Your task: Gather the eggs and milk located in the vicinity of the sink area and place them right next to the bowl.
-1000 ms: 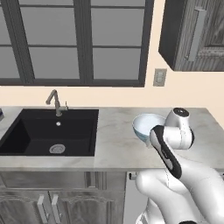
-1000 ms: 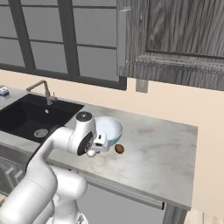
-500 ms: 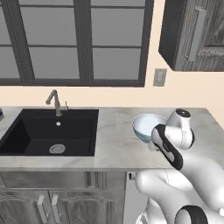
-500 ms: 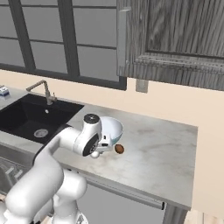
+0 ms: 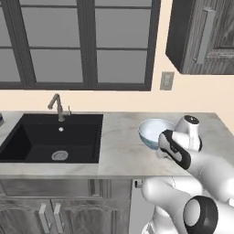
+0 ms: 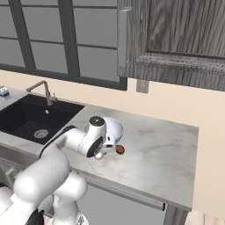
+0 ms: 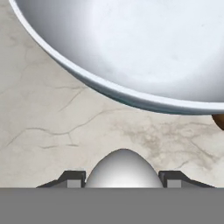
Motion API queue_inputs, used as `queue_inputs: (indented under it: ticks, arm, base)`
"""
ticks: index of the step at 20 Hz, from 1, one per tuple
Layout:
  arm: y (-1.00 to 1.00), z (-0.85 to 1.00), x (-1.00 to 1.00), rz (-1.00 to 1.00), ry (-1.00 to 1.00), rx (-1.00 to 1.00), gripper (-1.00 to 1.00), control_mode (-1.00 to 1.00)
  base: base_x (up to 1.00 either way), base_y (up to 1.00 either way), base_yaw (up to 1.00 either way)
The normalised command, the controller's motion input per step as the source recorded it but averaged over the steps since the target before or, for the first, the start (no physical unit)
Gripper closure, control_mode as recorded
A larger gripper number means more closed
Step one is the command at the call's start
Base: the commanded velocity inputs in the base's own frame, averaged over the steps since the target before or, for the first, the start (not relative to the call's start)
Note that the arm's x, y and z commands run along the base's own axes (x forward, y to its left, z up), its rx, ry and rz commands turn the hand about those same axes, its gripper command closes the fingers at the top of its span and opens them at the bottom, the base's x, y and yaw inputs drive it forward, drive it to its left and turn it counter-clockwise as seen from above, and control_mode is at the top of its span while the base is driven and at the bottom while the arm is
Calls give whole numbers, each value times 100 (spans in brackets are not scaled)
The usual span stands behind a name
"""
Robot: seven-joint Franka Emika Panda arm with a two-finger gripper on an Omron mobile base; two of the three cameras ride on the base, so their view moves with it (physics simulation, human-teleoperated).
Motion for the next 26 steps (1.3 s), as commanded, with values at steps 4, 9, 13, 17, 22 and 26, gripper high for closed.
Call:
queue_inputs:
  ticks: [4, 9, 13, 17, 22, 26]
  arm:
    - [-13, -8, 11, 1, 0, 0, 100, -100]
    - [-7, -8, 5, 0, 0, 0, 100, -100]
    - [0, -7, 3, 0, -1, 0, 100, -100]
    - [0, -3, 11, 0, -2, 0, 100, -100]
    - [0, -1, 12, 0, -2, 0, 100, -100]
    - [0, -2, 5, 0, 0, 0, 100, -100]
  base:
    - [0, 0, 0]
    - [0, 0, 0]
    - [0, 0, 0]
    - [0, 0, 0]
    - [0, 0, 0]
    - [0, 0, 0]
